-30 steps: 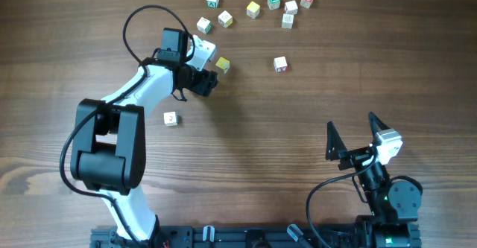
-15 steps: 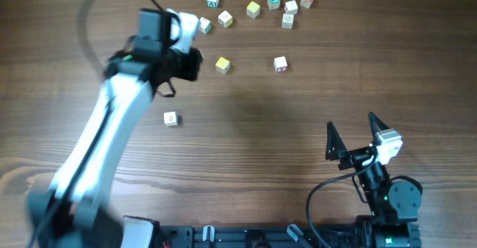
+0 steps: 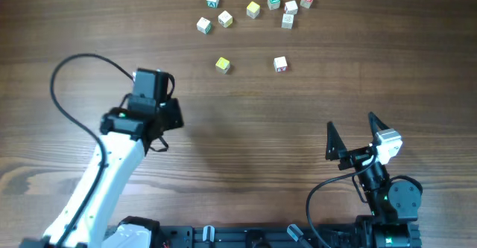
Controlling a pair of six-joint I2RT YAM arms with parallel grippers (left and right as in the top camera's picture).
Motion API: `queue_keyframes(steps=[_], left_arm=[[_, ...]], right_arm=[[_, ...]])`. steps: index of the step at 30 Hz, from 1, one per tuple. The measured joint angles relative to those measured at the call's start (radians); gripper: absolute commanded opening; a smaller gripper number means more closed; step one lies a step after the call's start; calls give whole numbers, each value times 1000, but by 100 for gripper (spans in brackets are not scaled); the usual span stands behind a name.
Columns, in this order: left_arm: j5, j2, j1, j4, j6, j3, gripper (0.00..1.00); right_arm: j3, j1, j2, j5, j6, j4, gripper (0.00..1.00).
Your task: Form a tower
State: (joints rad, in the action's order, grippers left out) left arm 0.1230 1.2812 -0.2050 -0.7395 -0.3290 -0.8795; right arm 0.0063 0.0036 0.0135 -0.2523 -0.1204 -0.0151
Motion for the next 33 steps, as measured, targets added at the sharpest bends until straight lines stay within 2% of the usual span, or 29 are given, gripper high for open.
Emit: queue_keyframes(steps=[5,10,20,22,25,27,30,33], left_arm=[[1,85,0,216,-10,93,21],[24,189,-1,266,-10,95,19],[30,187,-1,266,20,95,20],[30,173,-1,257,28,97,23],[26,117,-1,254,64,97,23],[20,91,-1,251,86,97,20],[10,91,-1,211,127,97,17],[-11,91,18,155,203,97,18]], right_arm=[[0,0,0,0,0,0,100],[0,0,0,0,0,0,100],[0,0,0,0,0,0,100],[0,0,0,0,0,0,100],[0,0,0,0,0,0,100],[0,0,0,0,0,0,100],[0,0,0,0,0,0,100],[0,0,0,0,0,0,100]])
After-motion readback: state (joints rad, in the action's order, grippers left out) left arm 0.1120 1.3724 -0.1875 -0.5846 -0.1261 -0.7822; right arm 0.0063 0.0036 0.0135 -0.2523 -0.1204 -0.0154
